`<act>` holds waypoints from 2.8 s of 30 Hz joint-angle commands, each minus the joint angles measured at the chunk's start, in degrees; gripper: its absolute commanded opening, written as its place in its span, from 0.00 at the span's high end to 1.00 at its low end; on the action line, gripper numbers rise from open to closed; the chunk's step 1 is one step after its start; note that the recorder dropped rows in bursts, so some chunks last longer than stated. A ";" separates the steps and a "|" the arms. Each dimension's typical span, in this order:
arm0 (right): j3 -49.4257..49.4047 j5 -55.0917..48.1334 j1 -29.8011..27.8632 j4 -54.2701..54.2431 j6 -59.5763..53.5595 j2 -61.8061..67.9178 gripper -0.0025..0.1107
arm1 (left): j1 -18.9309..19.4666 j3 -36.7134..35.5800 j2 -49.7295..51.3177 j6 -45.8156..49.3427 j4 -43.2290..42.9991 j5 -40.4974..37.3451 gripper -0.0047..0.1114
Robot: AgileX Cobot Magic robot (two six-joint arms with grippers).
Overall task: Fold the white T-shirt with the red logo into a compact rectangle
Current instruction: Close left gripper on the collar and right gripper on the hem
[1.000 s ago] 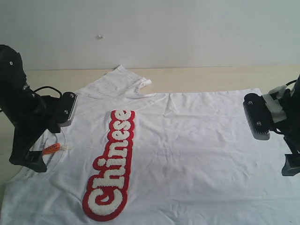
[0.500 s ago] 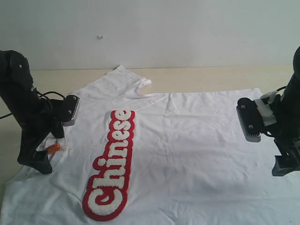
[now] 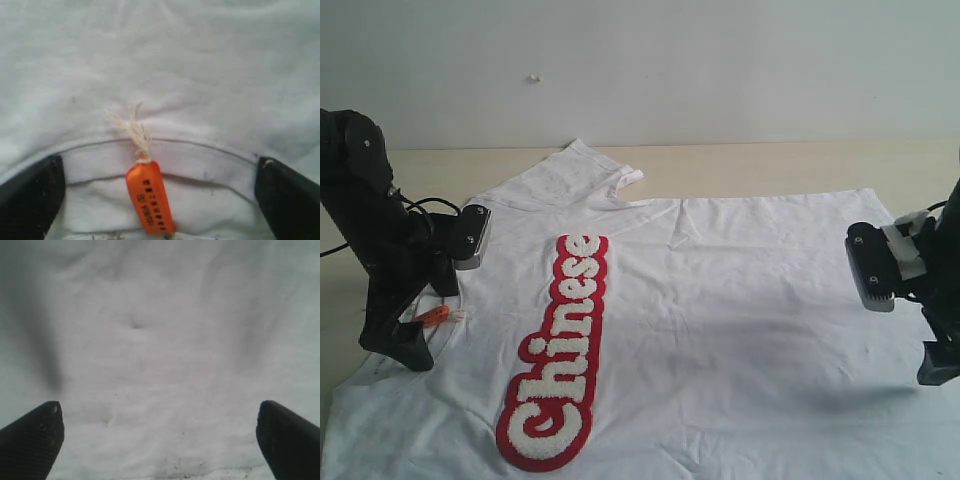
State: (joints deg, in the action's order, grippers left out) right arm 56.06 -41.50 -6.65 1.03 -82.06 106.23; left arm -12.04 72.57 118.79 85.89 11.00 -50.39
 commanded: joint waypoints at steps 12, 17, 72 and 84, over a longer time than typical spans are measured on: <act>6.99 -3.96 -4.02 -2.29 -2.73 7.57 0.05 | 0.10 -0.18 1.19 -0.70 0.45 -0.37 0.09; 6.99 -3.83 -4.02 -2.18 -0.28 9.69 0.05 | 0.10 -0.18 1.19 -1.76 1.15 -0.47 0.09; 6.99 -1.64 -4.02 0.43 9.31 10.08 0.98 | 0.10 0.66 0.18 -12.13 0.61 -4.10 0.60; 6.99 -1.64 -4.02 0.43 10.45 9.74 0.98 | 0.10 0.66 -5.19 -16.34 1.04 -5.34 0.96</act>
State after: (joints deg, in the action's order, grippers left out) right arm 63.70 -45.37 -10.43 0.55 -72.20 114.27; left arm -11.93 73.34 114.13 71.35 11.79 -55.11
